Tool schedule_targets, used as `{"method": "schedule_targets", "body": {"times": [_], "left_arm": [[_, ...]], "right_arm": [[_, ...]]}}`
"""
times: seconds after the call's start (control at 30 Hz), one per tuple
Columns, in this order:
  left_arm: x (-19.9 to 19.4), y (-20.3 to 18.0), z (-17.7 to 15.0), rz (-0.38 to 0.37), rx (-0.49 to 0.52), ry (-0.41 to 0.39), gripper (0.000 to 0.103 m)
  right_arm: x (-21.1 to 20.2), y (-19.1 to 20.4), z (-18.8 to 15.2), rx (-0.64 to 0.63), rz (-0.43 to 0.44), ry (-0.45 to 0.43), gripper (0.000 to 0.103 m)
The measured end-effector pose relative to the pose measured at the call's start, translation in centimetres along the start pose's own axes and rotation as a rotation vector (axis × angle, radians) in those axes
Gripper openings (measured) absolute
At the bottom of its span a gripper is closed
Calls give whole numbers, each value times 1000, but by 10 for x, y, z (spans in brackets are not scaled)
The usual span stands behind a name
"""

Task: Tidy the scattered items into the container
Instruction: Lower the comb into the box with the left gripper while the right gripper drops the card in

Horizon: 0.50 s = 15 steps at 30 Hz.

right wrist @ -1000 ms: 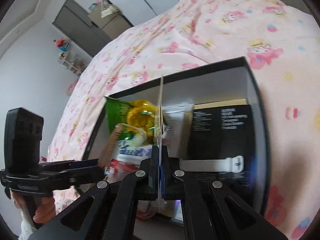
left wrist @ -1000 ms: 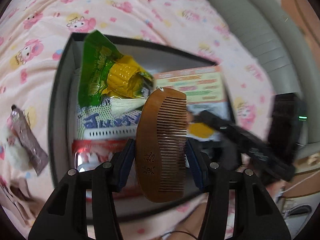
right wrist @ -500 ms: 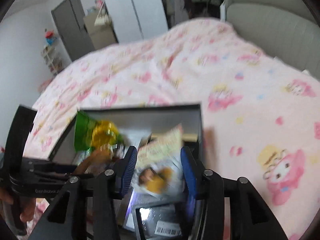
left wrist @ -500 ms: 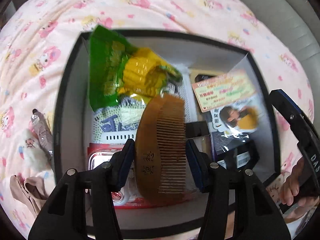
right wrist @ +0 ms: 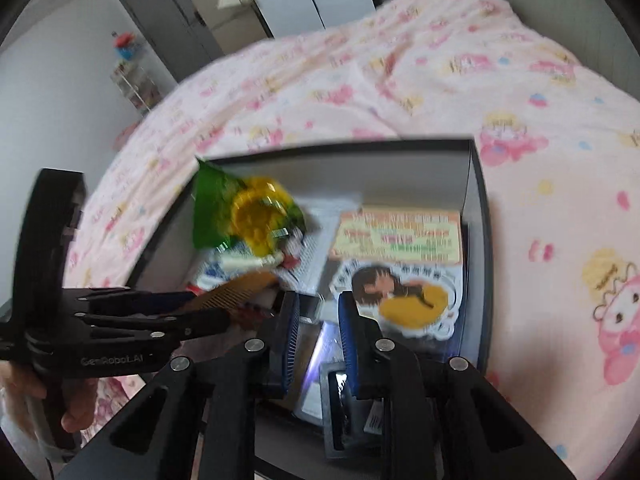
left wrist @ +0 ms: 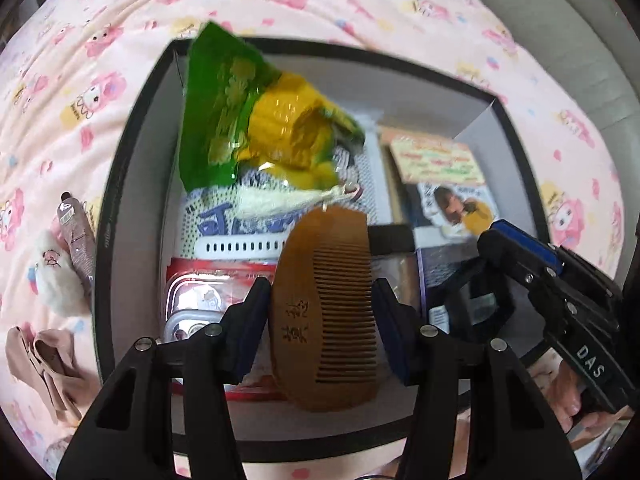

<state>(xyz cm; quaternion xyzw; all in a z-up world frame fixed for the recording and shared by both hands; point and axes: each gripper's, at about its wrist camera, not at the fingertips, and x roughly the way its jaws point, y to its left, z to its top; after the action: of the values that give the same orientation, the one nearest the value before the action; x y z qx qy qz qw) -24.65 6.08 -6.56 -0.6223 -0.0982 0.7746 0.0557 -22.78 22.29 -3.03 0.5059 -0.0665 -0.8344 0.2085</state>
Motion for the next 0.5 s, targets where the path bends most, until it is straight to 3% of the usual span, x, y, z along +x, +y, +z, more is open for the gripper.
{"method": "schedule_targets", "body": {"times": [0.1,0.23,0.33,0.4,0.5], "left_arm": [[8,2,2,-10,-22,38,53],[-14,3,-1,-115,-37,-55,53],[-19,9,-2,-38,-48,-74,57],[-20,11,-7,-54,-44,-66,59],[-23,8,-15,-107,-23,-60,46]], "right_arm": [[9,-9,-3,41,-33,41,17],[3,-10,-3,53,-21,23,19],[3,-10,-2,57,-23,30,19],[3,-8,-3,53,-27,36,20],[4,-6,-4,44,-27,38,21]]}}
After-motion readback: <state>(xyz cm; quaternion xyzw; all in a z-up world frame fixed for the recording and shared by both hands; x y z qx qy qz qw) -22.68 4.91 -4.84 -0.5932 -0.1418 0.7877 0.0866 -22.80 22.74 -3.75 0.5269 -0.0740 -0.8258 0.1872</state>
